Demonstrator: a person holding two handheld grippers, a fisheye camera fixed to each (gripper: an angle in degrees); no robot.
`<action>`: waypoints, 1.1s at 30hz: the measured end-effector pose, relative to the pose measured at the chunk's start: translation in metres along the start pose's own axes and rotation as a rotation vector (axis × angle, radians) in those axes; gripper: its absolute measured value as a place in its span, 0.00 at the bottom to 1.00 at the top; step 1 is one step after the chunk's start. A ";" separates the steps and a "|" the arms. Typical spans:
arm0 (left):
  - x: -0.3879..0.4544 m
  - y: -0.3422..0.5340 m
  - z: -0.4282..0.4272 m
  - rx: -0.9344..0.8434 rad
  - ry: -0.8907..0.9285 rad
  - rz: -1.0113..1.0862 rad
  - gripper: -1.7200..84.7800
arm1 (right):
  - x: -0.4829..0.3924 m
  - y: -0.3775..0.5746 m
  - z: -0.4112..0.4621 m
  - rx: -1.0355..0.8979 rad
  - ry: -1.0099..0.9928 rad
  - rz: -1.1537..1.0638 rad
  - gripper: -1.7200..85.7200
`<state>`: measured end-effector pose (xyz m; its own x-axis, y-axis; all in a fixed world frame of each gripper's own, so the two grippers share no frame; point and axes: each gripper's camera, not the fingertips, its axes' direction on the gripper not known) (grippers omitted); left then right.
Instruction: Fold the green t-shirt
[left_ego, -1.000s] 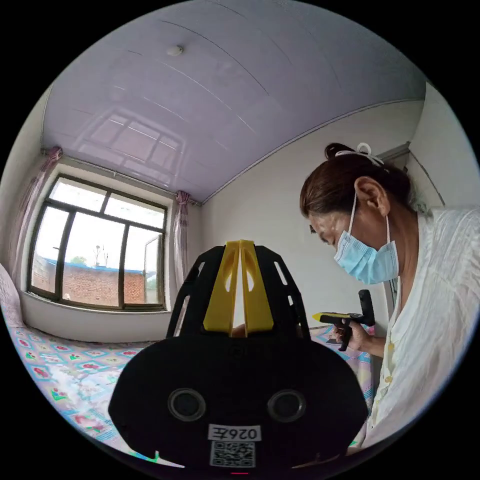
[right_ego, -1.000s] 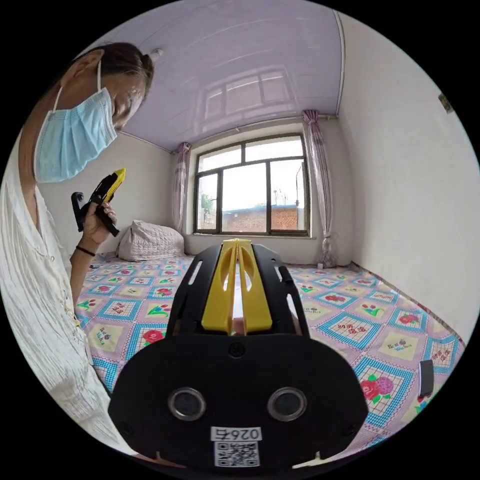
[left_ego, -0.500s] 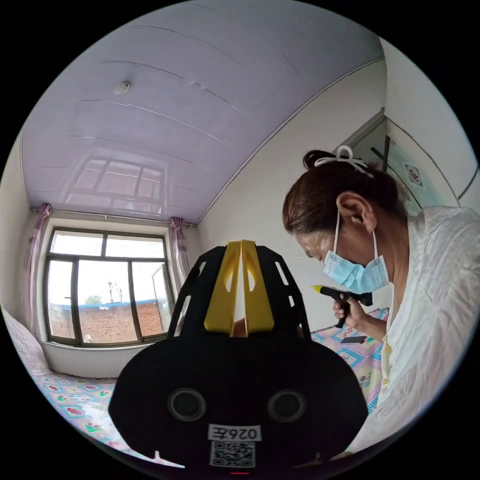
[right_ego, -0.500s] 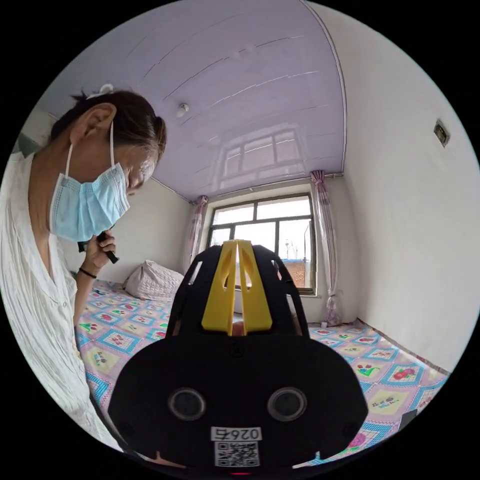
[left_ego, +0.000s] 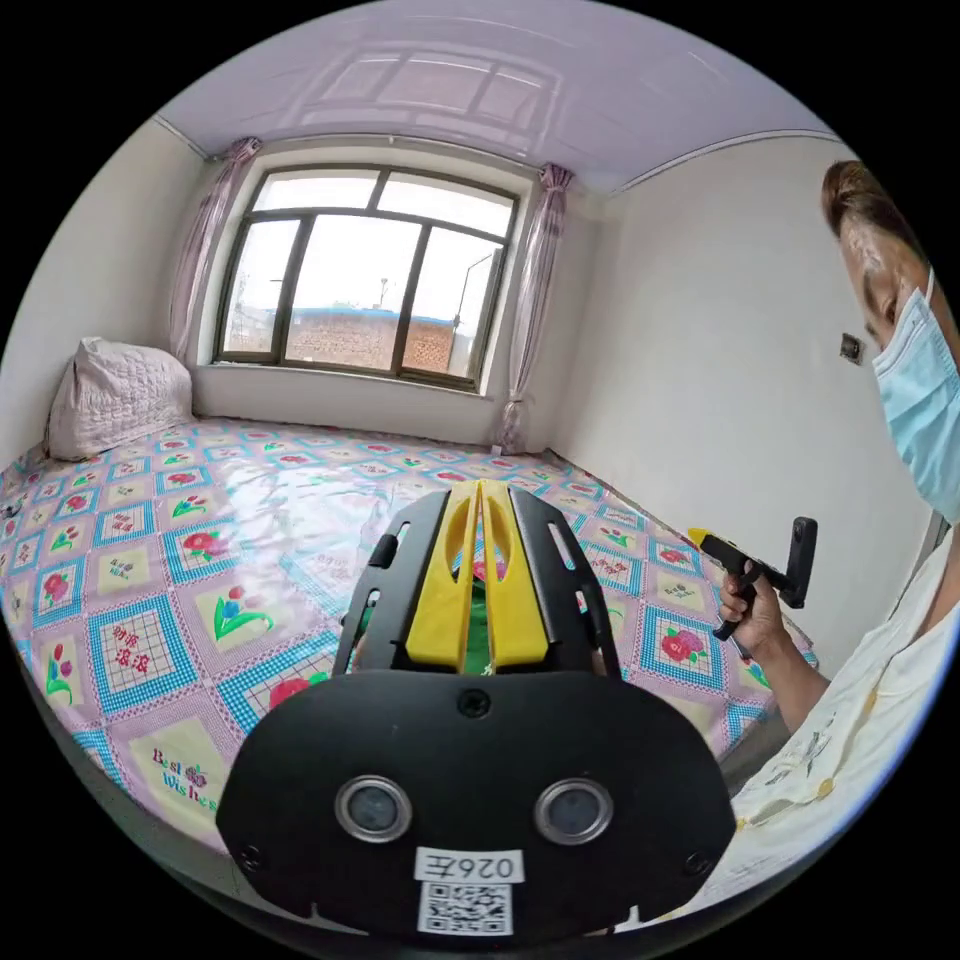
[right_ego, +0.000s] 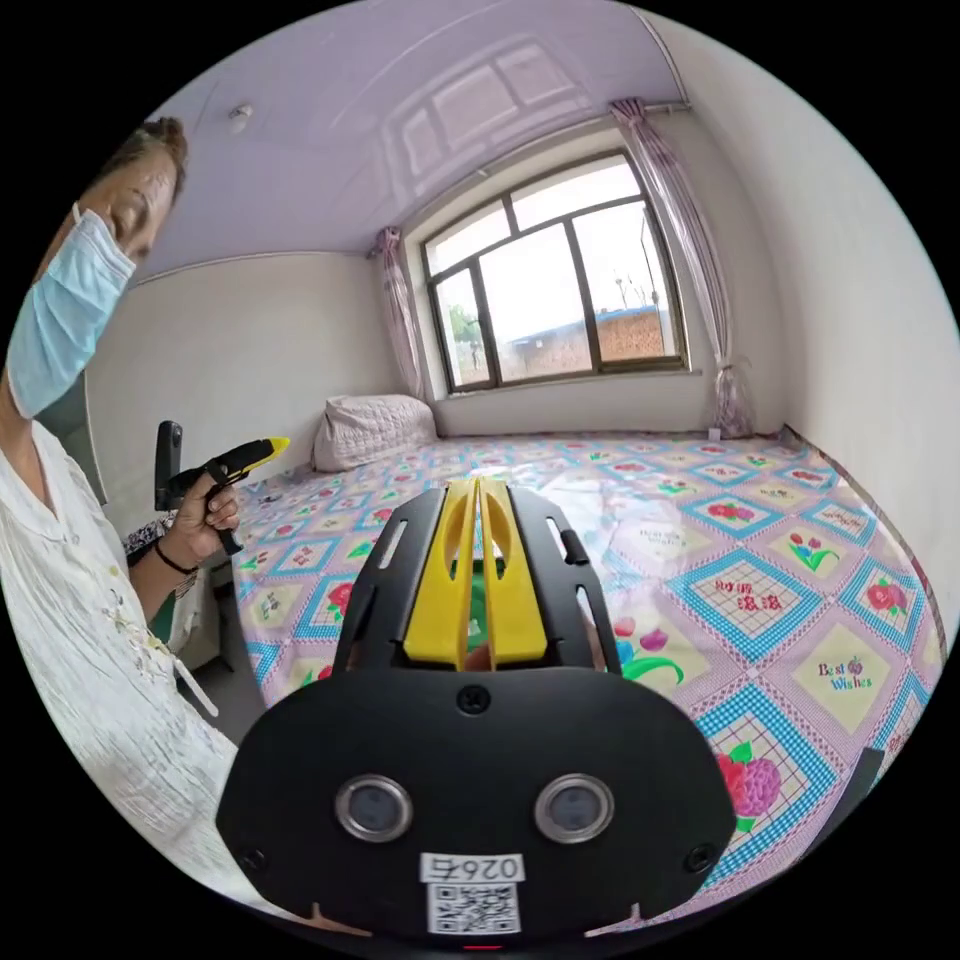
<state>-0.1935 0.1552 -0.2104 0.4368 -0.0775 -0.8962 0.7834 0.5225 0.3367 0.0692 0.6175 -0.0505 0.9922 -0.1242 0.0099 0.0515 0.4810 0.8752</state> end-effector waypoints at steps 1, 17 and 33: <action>-0.008 0.021 0.026 -0.055 -0.045 -0.039 0.01 | 0.014 0.008 0.022 -0.072 0.019 0.014 0.02; -0.144 0.224 0.283 -0.604 -0.014 -0.446 0.05 | 0.166 0.038 0.263 -0.687 0.026 0.013 0.12; -0.214 0.317 0.350 -0.749 0.029 -0.513 0.13 | 0.246 0.004 0.354 -0.830 -0.014 0.060 0.12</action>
<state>0.1164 0.0403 0.1889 0.0947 -0.4369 -0.8945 0.3817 0.8458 -0.3727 0.2735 0.2815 0.1264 0.9947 -0.0858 0.0562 0.0706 0.9703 0.2315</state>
